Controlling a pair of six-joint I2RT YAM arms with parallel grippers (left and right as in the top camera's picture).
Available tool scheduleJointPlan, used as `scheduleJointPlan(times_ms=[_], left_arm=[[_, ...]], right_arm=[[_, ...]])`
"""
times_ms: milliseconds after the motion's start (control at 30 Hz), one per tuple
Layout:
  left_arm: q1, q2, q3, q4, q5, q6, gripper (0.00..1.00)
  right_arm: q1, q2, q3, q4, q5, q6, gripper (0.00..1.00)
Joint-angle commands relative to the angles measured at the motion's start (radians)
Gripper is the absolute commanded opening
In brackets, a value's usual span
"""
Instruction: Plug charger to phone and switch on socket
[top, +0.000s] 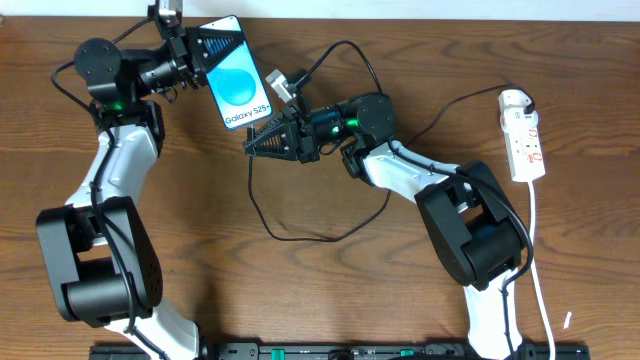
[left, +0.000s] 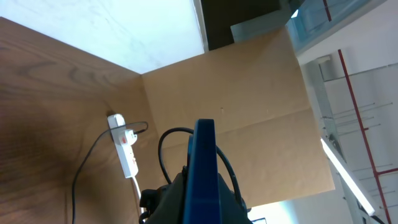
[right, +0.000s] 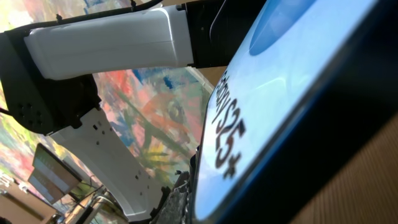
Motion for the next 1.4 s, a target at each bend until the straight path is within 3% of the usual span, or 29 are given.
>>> scheduleJointPlan(times_ms=[0,1367], left_arm=[[-0.002,-0.021,0.008,0.01,0.004,0.017,0.07],[0.0,-0.021,0.008,0.01,0.077,0.116,0.07]], right_arm=[[-0.007,0.003,0.002,0.006,0.028,0.01,0.08],[-0.032,0.003,0.002,0.01,0.064,0.142,0.01]])
